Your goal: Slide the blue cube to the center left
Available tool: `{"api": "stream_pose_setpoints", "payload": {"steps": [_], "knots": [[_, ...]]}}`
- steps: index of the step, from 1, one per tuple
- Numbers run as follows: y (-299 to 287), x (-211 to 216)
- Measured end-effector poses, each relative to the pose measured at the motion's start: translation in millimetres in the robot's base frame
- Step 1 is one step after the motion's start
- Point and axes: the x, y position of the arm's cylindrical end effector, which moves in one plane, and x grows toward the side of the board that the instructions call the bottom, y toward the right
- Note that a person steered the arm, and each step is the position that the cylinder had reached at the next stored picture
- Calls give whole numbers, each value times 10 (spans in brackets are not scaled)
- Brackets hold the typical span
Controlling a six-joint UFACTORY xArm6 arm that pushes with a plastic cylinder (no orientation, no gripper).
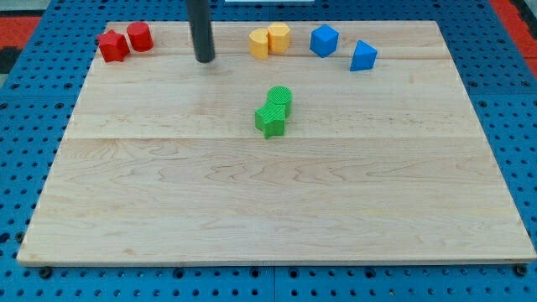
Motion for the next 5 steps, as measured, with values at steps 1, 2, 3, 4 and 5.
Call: {"api": "stream_pose_setpoints", "payload": {"steps": [1, 2, 3, 4, 5], "knots": [[706, -558], [1565, -653], [2122, -473], [2281, -329], [1790, -167]]}}
